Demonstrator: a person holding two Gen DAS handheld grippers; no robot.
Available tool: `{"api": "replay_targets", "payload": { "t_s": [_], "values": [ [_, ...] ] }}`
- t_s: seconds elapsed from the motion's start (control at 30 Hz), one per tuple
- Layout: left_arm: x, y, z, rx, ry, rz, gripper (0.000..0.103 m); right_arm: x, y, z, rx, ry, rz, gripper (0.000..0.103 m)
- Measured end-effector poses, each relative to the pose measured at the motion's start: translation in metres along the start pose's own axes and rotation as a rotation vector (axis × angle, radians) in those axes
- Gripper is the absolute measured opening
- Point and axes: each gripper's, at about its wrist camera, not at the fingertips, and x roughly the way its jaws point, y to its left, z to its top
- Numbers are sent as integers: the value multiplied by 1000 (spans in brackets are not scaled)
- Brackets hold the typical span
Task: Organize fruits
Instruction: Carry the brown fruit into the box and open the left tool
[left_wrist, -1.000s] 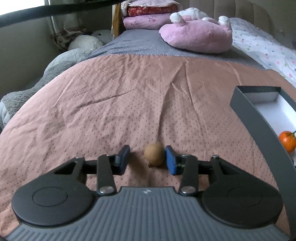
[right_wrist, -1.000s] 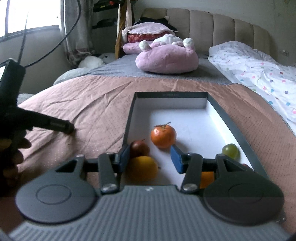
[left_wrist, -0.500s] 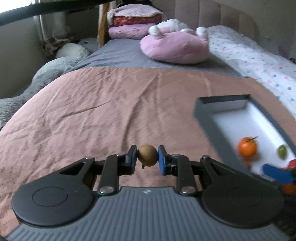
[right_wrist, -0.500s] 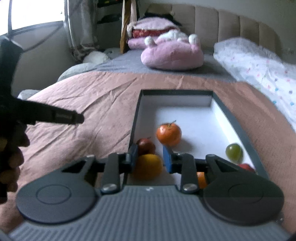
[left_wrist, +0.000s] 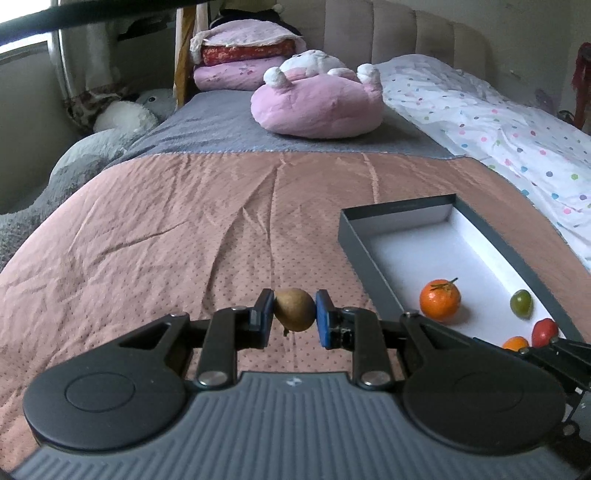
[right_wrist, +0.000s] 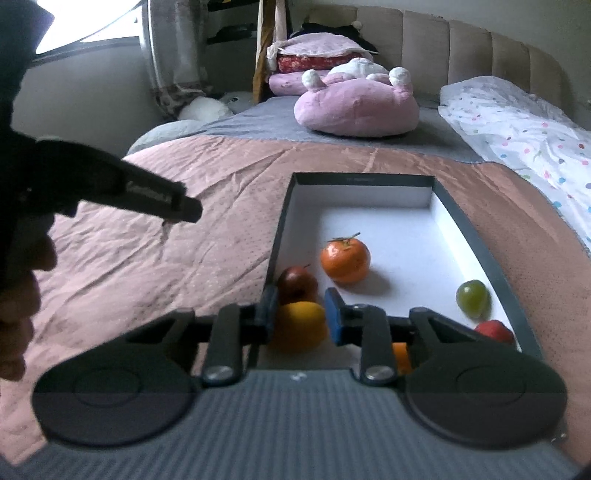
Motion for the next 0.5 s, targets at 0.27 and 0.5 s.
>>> {"api": "replay_targets", "payload": {
  "t_s": [0.27,0.5],
  "values": [
    [-19,-20,8,31,-26,-28,28,-19,-15,0,12,-8,-54,24],
    [-37,-51,12,73,-43,-61,28,-36,-40,-8,49,22,-110,24]
  ]
}}
